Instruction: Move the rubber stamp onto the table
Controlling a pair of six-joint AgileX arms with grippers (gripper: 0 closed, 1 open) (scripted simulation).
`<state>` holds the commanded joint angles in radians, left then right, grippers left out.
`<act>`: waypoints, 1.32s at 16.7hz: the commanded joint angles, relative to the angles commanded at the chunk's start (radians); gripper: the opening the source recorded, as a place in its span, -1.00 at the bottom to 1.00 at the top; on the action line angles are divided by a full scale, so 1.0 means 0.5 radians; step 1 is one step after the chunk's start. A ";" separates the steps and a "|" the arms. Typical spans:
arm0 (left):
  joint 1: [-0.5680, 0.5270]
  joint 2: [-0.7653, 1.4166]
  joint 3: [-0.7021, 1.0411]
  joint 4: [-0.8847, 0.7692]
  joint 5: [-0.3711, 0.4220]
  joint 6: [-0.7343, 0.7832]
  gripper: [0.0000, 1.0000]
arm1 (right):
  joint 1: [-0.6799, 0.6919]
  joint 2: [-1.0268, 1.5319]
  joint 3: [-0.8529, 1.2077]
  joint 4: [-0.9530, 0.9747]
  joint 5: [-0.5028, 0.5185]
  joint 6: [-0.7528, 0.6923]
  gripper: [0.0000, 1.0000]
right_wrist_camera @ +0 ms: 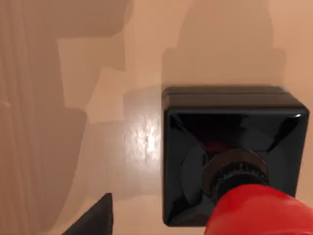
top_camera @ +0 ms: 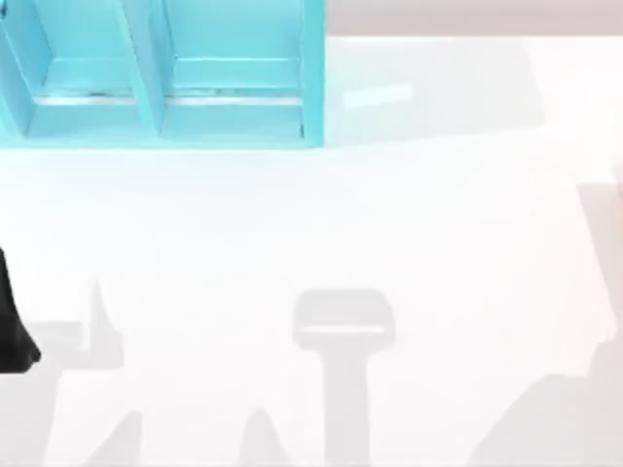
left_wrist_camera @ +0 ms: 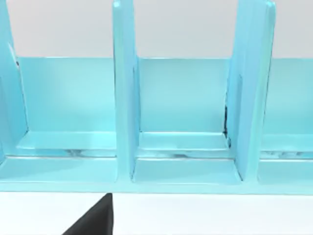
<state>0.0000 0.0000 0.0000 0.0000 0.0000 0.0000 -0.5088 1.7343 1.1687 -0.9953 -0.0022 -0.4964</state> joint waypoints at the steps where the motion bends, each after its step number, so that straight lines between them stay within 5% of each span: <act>1: 0.000 0.000 0.000 0.000 0.000 0.000 1.00 | 0.000 0.016 -0.059 0.065 0.000 0.000 1.00; 7: 0.000 0.000 0.000 0.000 0.000 0.000 1.00 | -0.001 0.037 -0.125 0.138 0.000 0.000 1.00; 20: 0.000 0.000 0.000 0.000 0.000 0.000 1.00 | -0.001 0.037 -0.125 0.138 0.000 0.000 -0.96; 22: 0.000 0.000 0.000 0.000 0.000 0.000 1.00 | -0.001 0.037 -0.125 0.138 0.000 0.000 -1.00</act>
<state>0.0000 0.0000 0.0000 0.0000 0.0000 0.0000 -0.5092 1.7529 1.1060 -0.9265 -0.0022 -0.4966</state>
